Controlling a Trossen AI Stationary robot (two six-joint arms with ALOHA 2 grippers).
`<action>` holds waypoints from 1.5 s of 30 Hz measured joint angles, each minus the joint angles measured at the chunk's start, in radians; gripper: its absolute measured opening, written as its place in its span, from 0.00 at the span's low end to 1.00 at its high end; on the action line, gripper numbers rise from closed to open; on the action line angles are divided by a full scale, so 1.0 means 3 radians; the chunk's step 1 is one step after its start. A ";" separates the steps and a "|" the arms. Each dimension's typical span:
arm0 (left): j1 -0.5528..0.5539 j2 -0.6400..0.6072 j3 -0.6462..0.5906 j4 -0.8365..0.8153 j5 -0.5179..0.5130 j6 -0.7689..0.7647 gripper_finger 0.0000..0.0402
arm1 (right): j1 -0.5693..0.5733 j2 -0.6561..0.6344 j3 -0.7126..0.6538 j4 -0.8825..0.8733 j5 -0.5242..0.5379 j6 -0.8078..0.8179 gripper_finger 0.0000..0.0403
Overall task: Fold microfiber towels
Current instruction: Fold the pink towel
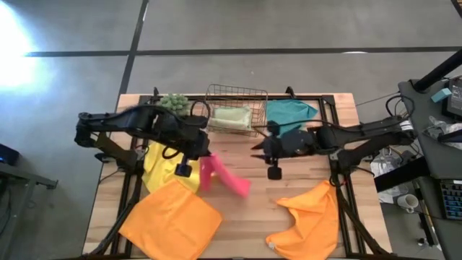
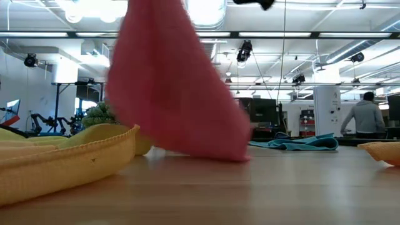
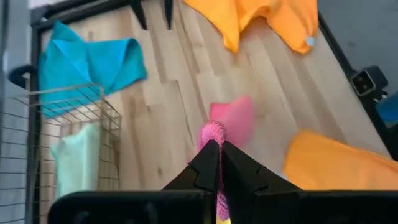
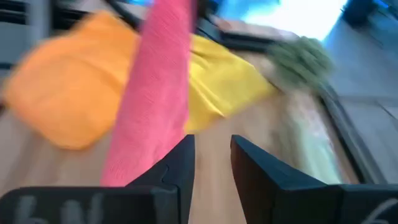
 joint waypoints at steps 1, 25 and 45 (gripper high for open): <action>-0.0010 0.0000 -0.0014 -0.0017 0.0030 -0.0015 0.00 | -0.0034 0.0046 0.0000 0.0116 -0.0146 -0.0093 0.24; -0.0226 0.0513 -0.0051 -0.0829 0.1734 -0.0408 0.00 | -0.0284 0.1480 0.0374 0.1122 -0.1524 -0.0409 0.20; -0.0429 0.0532 -0.0289 -0.0886 0.1357 -0.0745 0.00 | -0.0299 0.2036 0.0354 0.1072 -0.1844 -0.0418 0.19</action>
